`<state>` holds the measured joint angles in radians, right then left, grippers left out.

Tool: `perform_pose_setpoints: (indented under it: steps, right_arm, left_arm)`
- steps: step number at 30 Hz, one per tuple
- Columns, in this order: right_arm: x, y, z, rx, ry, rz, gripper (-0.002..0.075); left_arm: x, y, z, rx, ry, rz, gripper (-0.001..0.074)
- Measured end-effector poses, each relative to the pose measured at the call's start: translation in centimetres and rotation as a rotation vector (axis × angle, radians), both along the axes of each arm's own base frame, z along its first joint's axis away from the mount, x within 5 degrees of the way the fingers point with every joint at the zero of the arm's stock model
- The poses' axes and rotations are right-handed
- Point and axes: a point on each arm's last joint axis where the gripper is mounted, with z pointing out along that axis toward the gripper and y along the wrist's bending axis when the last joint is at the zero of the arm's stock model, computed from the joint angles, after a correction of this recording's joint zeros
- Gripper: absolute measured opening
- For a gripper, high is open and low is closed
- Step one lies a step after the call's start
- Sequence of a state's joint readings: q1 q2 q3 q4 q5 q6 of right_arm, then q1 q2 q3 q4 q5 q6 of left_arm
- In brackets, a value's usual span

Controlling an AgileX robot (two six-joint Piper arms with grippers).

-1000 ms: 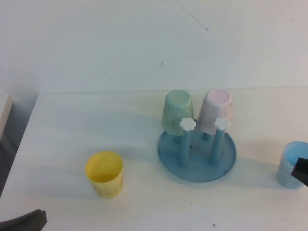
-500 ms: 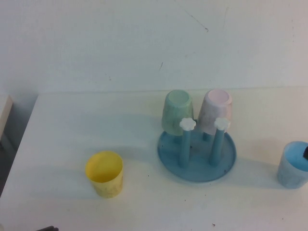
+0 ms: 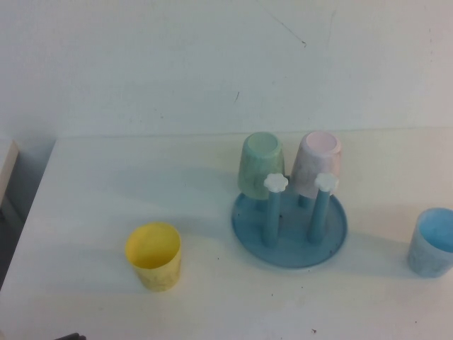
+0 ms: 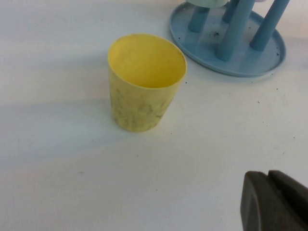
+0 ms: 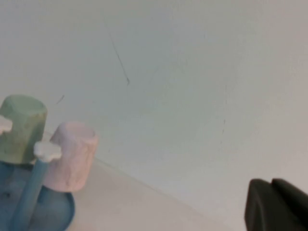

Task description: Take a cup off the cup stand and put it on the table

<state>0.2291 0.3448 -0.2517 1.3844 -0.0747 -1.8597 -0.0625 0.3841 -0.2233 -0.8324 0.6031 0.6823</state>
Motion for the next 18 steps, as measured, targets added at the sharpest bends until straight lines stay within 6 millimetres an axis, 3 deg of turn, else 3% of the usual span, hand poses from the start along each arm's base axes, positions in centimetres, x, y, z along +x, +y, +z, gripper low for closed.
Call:
perform_pose_setpoints:
  steps: [5, 9, 18]
  right_arm:
    - [-1.6, -0.6, -6.7, 0.113, 0.138, -0.054, -0.0001]
    - [-3.1, -1.2, -10.5, 0.156, 0.373, -0.153, -0.0001]
    - [-3.6, -1.8, -10.8, 0.182, 0.372, -0.222, -0.0001]
  left_arm:
    - [0.0, 0.0, 0.0, 0.002, -0.001, -0.001, -0.0002]
    - [0.0, 0.0, 0.0, 0.004, -0.002, -0.002, -0.0002]
    - [0.0, 0.0, 0.0, -0.001, -0.001, -0.004, -0.0001]
